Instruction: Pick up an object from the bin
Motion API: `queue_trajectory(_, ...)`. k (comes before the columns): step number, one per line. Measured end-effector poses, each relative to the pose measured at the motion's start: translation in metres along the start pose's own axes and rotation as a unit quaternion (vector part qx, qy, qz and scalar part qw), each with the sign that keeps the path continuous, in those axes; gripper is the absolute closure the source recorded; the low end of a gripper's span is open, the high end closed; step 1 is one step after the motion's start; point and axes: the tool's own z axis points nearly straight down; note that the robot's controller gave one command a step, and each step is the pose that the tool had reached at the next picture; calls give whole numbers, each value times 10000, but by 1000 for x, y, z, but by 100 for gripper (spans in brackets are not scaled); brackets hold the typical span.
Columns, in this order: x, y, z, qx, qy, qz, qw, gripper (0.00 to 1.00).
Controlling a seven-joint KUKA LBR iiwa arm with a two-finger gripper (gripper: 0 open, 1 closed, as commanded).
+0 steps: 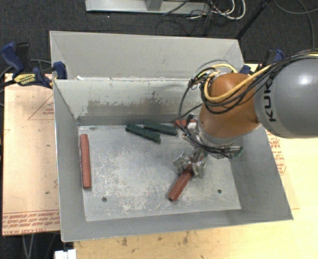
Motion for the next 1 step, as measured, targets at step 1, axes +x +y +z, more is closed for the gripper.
queue_trajectory(1,-2,1,0,-5,-14,-14,10000,0)
